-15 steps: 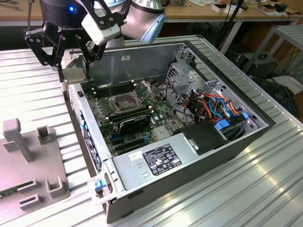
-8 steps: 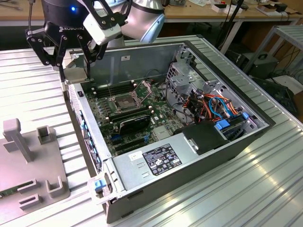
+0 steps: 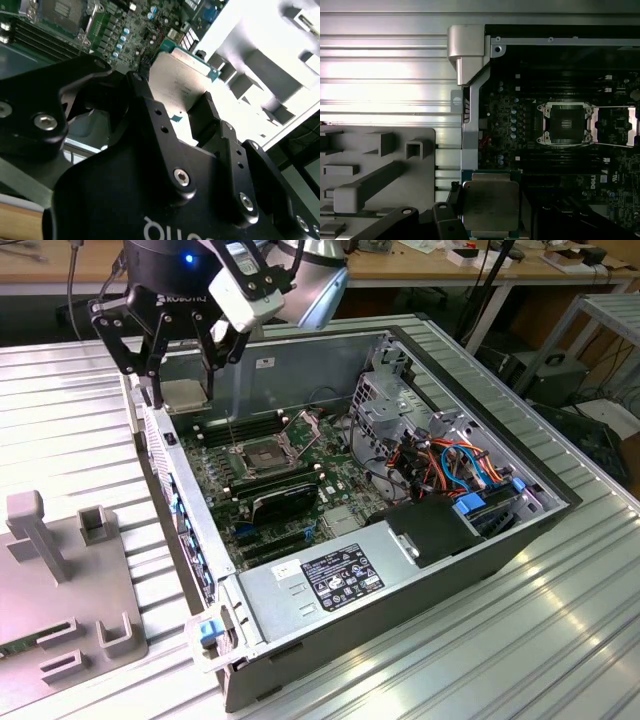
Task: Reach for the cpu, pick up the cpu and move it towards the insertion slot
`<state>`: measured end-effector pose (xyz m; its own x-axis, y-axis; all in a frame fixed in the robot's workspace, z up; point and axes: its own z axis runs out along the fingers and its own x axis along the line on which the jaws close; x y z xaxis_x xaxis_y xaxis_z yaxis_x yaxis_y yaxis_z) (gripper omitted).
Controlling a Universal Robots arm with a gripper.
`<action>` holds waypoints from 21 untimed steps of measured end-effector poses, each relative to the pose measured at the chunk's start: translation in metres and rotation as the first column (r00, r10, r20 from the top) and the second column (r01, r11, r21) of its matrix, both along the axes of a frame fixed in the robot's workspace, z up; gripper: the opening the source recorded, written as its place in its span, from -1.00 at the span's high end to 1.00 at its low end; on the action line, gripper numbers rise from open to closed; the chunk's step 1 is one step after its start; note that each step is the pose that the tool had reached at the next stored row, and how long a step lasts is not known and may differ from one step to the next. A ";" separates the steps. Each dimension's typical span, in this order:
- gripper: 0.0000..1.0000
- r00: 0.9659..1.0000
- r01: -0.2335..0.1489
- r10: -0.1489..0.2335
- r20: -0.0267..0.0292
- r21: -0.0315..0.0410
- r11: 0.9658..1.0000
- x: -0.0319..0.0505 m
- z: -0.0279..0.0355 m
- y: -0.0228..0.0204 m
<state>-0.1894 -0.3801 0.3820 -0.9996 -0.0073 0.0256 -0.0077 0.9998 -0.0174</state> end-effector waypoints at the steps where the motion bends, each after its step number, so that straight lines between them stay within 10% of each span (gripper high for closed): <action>1: -0.10 1.000 0.000 0.000 0.000 0.000 1.000 0.0029 0.0000 0.0000; 9: -0.10 1.000 0.000 0.000 0.000 0.000 1.000 0.0416 0.0000 0.0000; 21: -0.10 1.000 0.000 0.000 0.000 0.000 1.000 0.0758 0.0000 0.0001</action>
<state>-0.1135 -0.3800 0.3820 -0.9996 -0.0072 0.0255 -0.0077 0.9998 -0.0174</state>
